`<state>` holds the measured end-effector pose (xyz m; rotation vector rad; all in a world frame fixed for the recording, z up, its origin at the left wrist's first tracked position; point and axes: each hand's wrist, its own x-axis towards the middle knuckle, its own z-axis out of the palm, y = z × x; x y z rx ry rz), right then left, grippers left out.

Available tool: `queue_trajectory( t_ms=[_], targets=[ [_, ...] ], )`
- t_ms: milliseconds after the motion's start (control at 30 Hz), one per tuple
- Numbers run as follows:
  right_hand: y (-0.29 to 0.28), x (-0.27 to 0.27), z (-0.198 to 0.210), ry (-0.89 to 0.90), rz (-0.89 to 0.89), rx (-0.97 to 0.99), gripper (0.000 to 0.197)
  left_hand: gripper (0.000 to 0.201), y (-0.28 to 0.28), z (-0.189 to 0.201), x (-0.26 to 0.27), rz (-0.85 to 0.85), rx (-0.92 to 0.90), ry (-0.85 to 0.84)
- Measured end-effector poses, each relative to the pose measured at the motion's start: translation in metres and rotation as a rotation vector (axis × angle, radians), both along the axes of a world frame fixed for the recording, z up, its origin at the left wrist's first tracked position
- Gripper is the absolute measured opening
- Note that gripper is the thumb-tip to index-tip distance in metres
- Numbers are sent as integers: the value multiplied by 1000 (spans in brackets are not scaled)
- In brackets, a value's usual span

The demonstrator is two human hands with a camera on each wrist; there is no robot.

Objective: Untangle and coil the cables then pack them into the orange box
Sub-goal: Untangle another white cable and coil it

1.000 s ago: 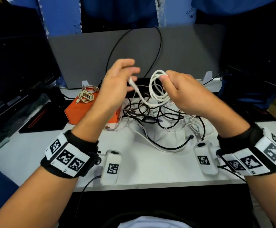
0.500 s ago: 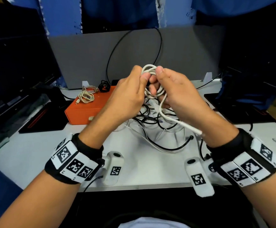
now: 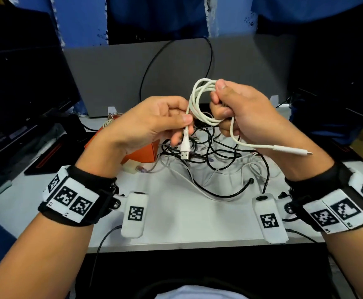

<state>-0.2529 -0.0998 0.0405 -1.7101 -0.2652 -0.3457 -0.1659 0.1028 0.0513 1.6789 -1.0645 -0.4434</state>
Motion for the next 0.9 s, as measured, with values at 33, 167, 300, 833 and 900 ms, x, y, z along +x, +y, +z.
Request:
queue_trajectory(
  t_ms=[33, 167, 300, 833, 900],
  targets=[
    [-2, 0, 1, -40, -60, -114, 36, 18, 1, 1, 2, 49, 7, -27],
    [-1, -3, 0, -170, -378, -694, 35, 14, 2, 7, 3, 246, -42, -89],
    [6, -2, -7, -150, -500, -861, 32, 14, -9, 5, -10, 218, -271, 104],
    [20, -2, -10, -170, -306, -287, 36, 20, -24, -2, -32, 529, -356, -520],
    [22, -3, -7, -176, -320, -268, 39, 19, -24, -4, -33, 550, -419, -574]
  ],
)
